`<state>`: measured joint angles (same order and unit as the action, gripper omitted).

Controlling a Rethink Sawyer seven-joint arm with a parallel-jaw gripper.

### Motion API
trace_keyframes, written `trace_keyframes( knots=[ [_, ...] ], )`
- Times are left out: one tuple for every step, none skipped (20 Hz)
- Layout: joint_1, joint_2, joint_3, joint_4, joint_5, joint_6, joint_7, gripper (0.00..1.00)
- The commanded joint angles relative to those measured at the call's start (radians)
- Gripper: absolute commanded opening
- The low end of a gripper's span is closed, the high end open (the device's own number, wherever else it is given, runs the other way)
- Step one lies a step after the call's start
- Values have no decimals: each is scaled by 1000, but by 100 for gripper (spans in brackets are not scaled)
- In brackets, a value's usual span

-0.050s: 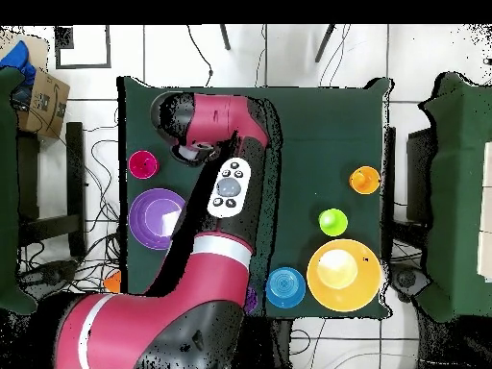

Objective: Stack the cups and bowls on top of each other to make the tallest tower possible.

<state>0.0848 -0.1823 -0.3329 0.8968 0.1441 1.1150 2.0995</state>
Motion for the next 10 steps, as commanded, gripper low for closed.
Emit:
trace_keyframes(
  knots=[
    [-4, 44, 57, -53, 13, -29, 188, 0],
    [-4, 44, 54, -59, 12, -24, 186, 0],
    [-5, 44, 52, -67, 12, -14, 185, 0],
    [-6, 45, 51, -72, 13, -6, 184, 0],
    [-6, 48, 50, -77, 13, -3, 184, 0],
    [-5, 48, 49, -77, 14, -5, 185, 0],
    [-5, 49, 49, -78, 15, -6, 185, 0],
    [-4, 50, 48, -80, 15, -7, 186, 0],
    [-3, 52, 46, -84, 15, -4, 186, 0],
    [-2, 52, 46, -84, 15, -3, 185, 0]
  ],
)
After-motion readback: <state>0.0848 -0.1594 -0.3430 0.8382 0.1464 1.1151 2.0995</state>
